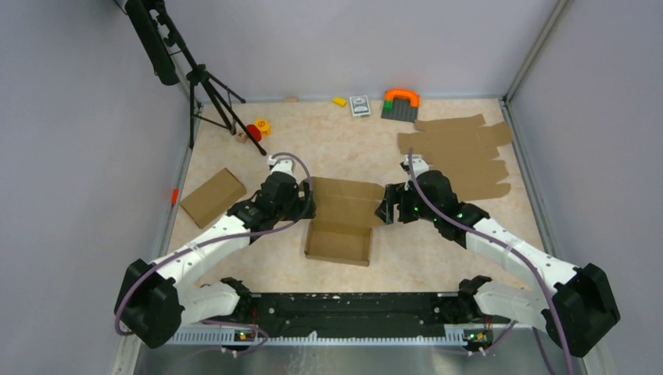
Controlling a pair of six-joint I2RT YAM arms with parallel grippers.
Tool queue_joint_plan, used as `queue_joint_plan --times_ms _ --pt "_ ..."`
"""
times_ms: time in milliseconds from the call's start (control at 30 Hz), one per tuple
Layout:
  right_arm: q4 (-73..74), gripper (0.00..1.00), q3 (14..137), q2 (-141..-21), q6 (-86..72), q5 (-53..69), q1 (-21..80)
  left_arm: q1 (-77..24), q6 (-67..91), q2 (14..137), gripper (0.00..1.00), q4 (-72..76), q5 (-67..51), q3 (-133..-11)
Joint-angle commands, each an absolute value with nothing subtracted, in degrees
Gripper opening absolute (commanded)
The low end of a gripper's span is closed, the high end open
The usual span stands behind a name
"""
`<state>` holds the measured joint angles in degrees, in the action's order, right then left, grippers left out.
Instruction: Fold the paper box
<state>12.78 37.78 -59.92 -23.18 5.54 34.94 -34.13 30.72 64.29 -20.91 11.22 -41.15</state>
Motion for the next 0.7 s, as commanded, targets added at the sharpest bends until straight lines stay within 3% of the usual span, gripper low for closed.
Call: queue_joint_plan --times_ms 0,133,200,333,467,667 --pt "9.6 0.73 38.6 -60.7 -24.0 6.4 34.5 -33.8 31.5 65.6 0.92 -15.4 12.3 -43.0" --pt "8.6 0.63 38.3 -61.7 -24.8 7.2 34.5 -33.8 30.6 66.8 0.84 -14.2 9.8 -43.4" --pt "8.6 0.58 38.8 -62.9 -25.9 7.2 34.5 -33.8 30.6 67.4 0.75 -14.5 8.9 -43.9" --pt "9.0 0.33 40.0 -64.4 -28.7 8.0 34.6 -33.8 30.9 67.7 0.51 -16.6 7.4 -45.1" --pt "8.6 0.18 40.5 -64.9 -31.2 8.9 34.6 -33.8 30.8 68.0 0.31 -16.7 5.2 -45.6" --pt "9.7 0.08 42.2 -65.2 -33.0 7.1 35.5 -33.8 32.1 68.1 0.25 -16.8 1.0 -46.2"
